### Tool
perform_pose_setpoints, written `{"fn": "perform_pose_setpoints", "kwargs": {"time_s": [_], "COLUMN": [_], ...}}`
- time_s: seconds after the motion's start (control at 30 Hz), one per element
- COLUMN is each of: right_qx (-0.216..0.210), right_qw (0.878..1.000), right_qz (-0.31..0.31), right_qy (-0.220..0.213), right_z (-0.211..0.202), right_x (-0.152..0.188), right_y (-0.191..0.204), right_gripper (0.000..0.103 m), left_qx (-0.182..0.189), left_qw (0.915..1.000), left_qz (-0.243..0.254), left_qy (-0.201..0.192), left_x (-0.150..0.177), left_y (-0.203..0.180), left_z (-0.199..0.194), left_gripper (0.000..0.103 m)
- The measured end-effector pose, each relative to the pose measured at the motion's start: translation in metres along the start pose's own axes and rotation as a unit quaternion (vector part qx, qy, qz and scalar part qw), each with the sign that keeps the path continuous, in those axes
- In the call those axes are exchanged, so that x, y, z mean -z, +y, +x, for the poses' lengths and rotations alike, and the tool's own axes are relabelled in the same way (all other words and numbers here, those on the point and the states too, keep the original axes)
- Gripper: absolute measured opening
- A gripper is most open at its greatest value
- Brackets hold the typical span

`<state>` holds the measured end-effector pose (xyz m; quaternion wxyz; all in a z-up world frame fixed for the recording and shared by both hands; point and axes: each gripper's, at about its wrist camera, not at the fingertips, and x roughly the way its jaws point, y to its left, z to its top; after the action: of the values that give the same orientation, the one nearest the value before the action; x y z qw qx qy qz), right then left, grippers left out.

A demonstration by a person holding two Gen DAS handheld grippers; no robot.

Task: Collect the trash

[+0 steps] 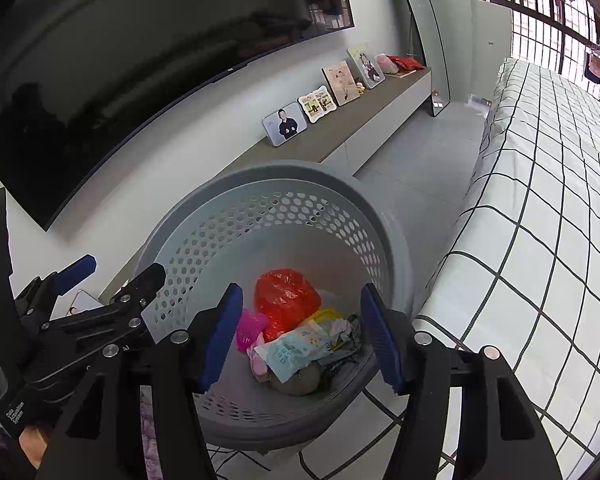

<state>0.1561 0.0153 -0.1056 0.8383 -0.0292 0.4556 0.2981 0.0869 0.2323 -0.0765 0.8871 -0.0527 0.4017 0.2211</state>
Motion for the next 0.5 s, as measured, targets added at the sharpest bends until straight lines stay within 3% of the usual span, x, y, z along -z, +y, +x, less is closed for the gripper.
{"fn": "perform_pose_setpoints", "kwargs": {"time_s": [0.5], "right_qx": [0.009], "right_qw": [1.000], "right_qz": [0.000], "right_qy": [0.002], "right_z": [0.0015], "right_x": [-0.0002], "right_y": [0.0006], "right_gripper": [0.061], "left_qx": [-0.010], "left_qw": [0.9999], "left_qz": [0.005], "left_qy": [0.005], "left_x": [-0.0005], "left_y": [-0.0009], "left_z": [0.0036], "left_gripper": [0.097]}}
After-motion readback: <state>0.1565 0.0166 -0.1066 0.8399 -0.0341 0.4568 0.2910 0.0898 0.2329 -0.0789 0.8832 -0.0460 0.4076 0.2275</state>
